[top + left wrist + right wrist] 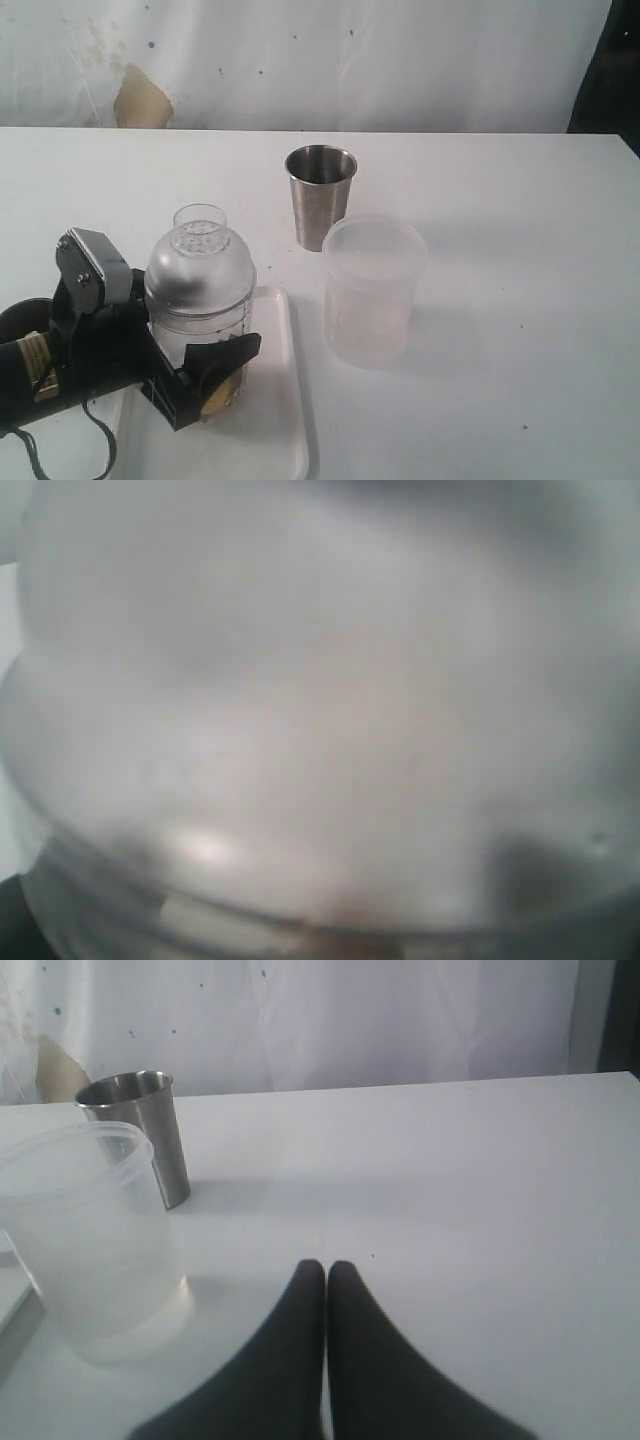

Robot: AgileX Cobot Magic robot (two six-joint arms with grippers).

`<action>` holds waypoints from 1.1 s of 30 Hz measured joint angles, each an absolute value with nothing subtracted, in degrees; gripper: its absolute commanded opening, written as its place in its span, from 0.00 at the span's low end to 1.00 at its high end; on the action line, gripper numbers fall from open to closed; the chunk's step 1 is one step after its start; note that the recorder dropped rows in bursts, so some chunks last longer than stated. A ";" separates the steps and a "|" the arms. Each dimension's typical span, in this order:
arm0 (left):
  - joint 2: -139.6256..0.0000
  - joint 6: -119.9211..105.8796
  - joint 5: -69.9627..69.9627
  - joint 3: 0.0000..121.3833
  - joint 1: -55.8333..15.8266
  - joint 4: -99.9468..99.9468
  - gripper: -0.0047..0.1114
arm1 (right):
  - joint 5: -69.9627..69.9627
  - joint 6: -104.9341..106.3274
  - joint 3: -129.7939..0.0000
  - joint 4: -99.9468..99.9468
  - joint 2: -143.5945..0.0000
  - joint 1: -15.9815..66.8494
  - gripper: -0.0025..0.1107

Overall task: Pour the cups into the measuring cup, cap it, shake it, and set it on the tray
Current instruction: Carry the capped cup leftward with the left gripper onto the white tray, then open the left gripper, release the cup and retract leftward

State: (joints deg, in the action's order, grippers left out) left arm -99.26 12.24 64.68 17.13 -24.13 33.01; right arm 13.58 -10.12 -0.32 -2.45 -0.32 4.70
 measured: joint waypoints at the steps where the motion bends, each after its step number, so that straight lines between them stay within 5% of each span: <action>1: -99.52 12.12 64.68 17.13 -24.13 32.67 0.13 | 13.58 -10.12 -0.32 -2.45 -0.32 4.70 0.02; 11: -100.10 12.39 64.38 17.23 -24.13 31.97 0.65 | 13.58 -10.12 -0.32 -2.45 -0.32 4.70 0.02; 25: -100.10 13.37 62.91 16.04 -24.13 31.69 0.86 | 13.58 -10.22 -0.32 -2.45 -0.32 4.70 0.02; 33: -100.10 13.70 62.14 13.56 -24.13 31.45 0.87 | 13.58 -10.22 -0.32 -2.45 -0.32 4.70 0.02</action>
State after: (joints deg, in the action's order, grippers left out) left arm -100.10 13.70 62.14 13.56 -24.13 31.45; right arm 13.58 -10.22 -0.32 -2.45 -0.32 4.70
